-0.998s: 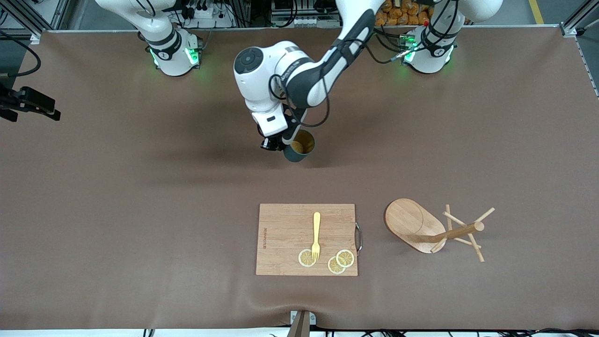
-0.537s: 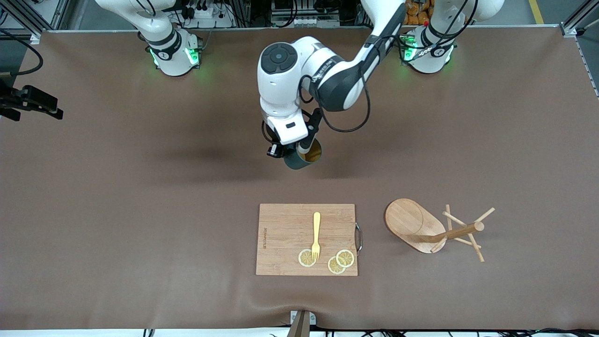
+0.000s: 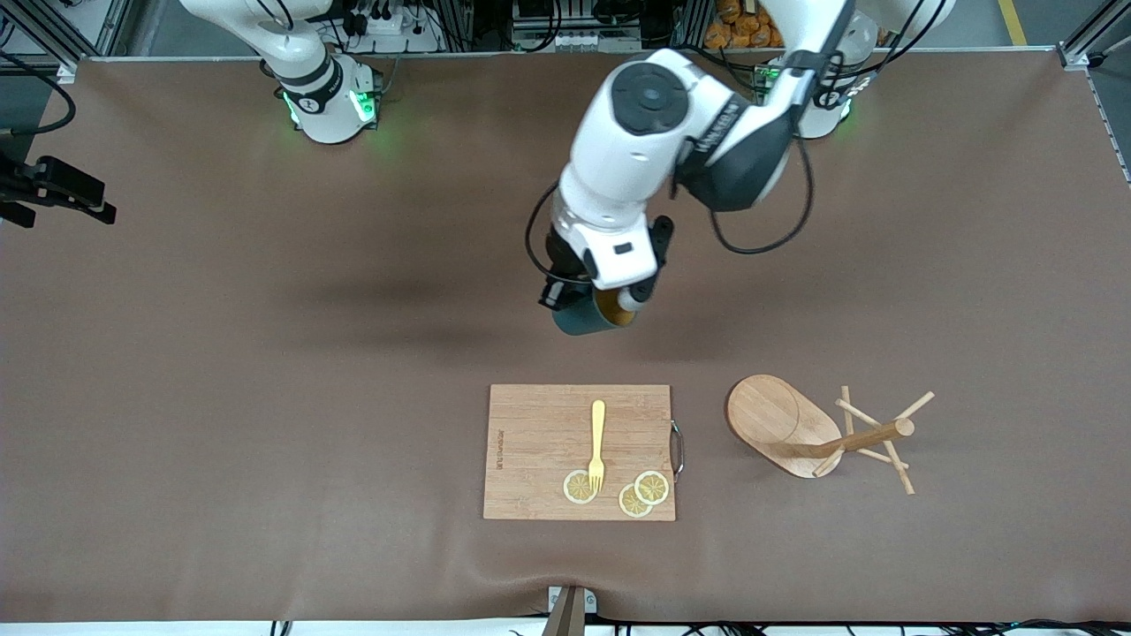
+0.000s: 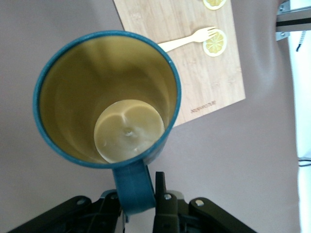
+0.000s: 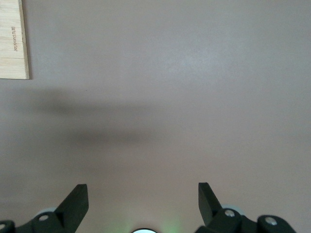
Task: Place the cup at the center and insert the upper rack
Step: 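Carry the teal mug to the wooden mug tree with the left gripper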
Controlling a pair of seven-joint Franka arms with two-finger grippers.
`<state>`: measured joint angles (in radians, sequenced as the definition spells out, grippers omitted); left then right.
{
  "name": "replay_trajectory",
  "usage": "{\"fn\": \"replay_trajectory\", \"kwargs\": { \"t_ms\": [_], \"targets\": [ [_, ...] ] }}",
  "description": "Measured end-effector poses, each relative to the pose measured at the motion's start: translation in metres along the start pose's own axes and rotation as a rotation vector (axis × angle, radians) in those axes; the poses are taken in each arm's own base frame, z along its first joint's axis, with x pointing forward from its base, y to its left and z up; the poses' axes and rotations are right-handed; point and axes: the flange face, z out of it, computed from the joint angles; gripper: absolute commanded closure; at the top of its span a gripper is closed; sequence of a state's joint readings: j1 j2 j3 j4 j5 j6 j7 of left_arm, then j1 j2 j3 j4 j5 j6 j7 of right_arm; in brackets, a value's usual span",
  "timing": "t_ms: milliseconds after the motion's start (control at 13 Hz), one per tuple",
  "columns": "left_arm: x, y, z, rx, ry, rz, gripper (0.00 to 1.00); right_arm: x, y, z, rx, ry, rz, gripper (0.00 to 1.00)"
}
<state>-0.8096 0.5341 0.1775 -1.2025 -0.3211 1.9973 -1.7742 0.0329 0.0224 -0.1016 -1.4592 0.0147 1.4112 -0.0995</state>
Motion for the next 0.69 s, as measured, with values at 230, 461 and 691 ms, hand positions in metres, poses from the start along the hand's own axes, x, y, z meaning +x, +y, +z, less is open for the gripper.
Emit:
{"fn": "replay_trajectory", "kwargs": {
  "t_ms": [230,461,691],
  "targets": [
    [0.038,0.014,-0.031,-0.029,-0.098,-0.020,1.00,0.000,0.000,-0.001,0.003,0.001,0.000,0.00],
    [0.070,0.024,-0.048,-0.045,-0.188,-0.038,1.00,0.000,0.000,-0.001,0.003,0.001,0.001,0.00],
    [0.114,0.031,-0.060,-0.041,-0.277,-0.030,1.00,0.000,0.001,-0.001,0.004,0.001,0.003,0.00]
  ]
}}
